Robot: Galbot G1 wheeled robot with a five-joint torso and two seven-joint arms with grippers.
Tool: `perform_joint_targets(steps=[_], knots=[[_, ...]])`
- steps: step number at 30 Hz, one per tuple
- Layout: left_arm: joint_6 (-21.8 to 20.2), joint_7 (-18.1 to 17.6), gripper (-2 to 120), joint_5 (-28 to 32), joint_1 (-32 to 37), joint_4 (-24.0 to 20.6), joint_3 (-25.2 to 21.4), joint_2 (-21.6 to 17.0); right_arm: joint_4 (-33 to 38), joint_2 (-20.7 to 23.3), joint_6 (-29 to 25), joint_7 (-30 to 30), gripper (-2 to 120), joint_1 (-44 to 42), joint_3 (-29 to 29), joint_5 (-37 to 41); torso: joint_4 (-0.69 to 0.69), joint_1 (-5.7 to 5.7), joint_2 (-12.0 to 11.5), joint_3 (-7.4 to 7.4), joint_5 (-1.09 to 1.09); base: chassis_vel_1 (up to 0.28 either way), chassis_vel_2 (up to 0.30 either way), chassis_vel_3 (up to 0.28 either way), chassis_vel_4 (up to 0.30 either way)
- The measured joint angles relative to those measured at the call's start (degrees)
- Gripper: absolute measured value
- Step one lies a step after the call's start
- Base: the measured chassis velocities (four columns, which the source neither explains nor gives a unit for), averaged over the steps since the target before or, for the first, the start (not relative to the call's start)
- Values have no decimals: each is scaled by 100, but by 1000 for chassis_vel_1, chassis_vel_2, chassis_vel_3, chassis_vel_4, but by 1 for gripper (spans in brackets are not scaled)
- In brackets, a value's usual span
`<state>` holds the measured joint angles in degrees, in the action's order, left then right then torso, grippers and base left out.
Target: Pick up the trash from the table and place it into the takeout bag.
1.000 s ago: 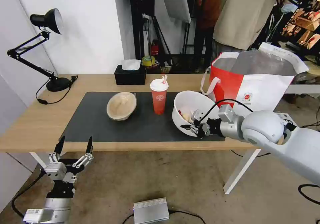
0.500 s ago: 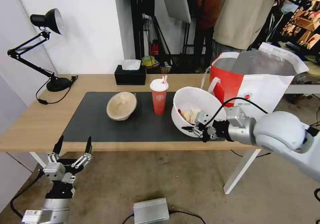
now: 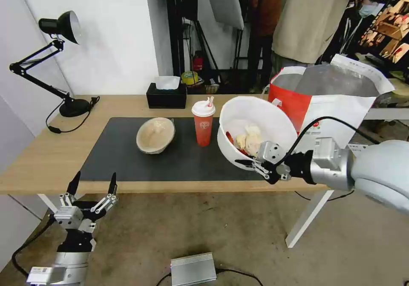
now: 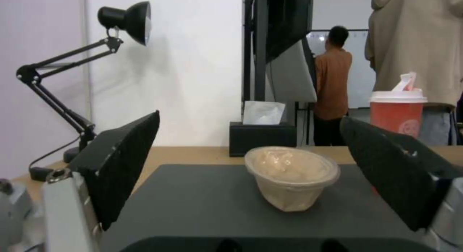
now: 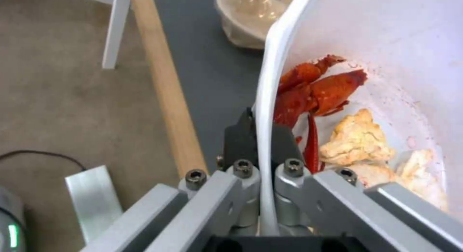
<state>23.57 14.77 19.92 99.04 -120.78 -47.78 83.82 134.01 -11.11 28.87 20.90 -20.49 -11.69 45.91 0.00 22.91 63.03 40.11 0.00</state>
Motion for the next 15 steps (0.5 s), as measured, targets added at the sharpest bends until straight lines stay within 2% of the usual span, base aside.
perform_joint_targets(steps=[8,15], knots=[[4,1,100,-7,7,0,-13,1,-65,174,-146,78,0,405,2,115,1,0,0,0,0,0,0,0,0],[11,3,100,-10,-23,34,-23,-1,-439,423,-352,291,0,1073,-4,129,0,0,-1,0,0,0,0,0,0]])
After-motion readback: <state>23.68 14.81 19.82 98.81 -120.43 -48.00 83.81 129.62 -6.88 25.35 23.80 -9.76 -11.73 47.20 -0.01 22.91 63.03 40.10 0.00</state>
